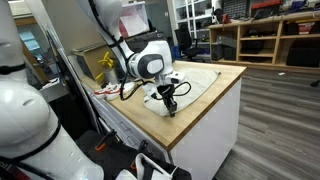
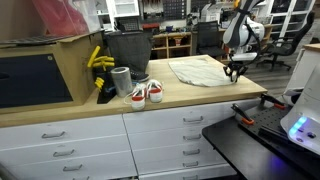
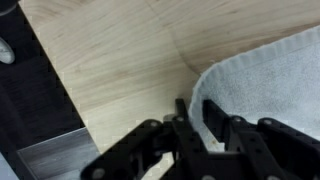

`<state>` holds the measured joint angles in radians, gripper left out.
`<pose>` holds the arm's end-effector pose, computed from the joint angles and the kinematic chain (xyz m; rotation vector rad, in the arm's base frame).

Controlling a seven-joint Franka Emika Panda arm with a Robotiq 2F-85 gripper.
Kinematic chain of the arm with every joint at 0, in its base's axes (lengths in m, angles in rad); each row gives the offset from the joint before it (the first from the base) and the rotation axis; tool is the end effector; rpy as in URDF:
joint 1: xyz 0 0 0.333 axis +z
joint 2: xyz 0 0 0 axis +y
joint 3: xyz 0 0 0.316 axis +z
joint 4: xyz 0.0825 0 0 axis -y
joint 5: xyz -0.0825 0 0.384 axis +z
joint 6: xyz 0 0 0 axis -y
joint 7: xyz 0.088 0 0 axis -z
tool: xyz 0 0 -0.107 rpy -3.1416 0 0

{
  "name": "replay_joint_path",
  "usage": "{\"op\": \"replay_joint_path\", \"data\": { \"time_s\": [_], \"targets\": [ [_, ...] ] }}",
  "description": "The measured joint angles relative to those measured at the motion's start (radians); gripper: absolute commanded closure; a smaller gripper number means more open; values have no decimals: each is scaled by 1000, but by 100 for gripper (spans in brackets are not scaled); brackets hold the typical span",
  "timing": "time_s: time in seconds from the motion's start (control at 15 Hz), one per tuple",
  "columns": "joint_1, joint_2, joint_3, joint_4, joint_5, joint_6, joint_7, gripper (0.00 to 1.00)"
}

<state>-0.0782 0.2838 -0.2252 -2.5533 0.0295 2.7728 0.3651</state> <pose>0.4210 -0.1403 0.1626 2.9043 -1.0427 -0.0845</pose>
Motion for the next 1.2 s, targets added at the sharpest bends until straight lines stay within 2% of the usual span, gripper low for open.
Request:
{"op": "replay_joint_path", "data": {
  "time_s": [0.07,0.13,1.2],
  "targets": [
    [0,0,0,0,0,0,-9,100],
    [1,0,2,0,0,0,-16,100],
    [27,-4,8,-2,-17,-1,-30,99]
  ]
}}
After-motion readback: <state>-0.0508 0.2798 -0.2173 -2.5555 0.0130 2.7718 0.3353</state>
